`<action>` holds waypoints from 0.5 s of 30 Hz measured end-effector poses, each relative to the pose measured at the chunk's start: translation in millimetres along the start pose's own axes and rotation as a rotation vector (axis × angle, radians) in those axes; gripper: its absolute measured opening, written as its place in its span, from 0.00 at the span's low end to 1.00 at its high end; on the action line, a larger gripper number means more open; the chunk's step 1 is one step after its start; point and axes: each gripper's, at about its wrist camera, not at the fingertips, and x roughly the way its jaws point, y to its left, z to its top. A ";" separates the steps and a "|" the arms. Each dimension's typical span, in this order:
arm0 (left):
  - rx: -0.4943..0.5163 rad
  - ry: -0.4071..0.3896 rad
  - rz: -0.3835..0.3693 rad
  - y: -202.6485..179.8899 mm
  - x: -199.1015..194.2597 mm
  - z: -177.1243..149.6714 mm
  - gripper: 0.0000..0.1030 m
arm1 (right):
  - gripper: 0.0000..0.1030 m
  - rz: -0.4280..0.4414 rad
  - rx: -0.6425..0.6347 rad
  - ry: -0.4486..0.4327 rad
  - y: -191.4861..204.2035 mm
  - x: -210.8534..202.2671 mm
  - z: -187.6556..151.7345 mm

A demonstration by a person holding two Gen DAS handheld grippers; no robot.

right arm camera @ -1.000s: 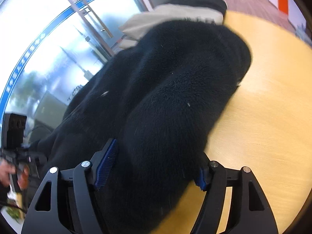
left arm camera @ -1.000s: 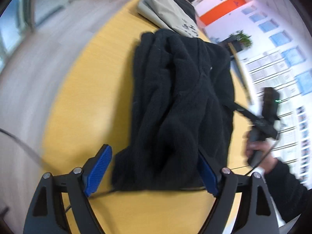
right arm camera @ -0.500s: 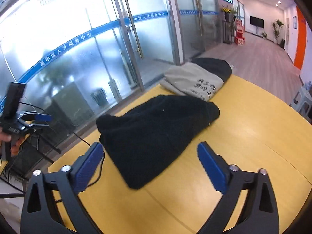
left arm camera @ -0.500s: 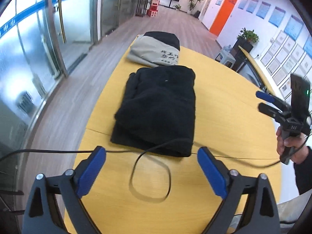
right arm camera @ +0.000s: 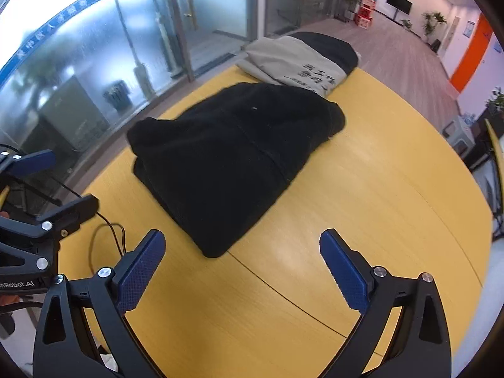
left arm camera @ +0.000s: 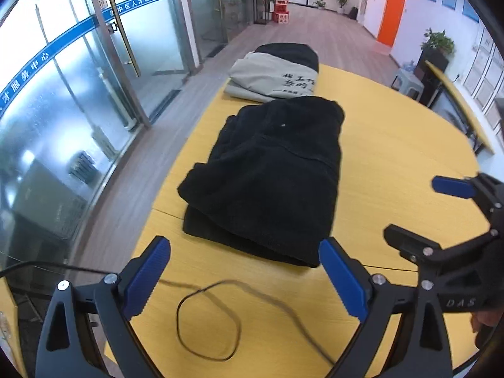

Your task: Fold clothes

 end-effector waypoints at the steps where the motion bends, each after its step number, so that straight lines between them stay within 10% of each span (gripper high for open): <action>1: 0.001 0.003 -0.004 1.4 2.0 0.0 0.95 | 0.97 -0.007 -0.003 0.006 -0.3 1.2 -2.3; 15: -0.006 0.007 -0.015 3.5 16.6 4.6 0.98 | 0.97 -0.090 -0.032 0.024 -26.6 -0.8 -15.7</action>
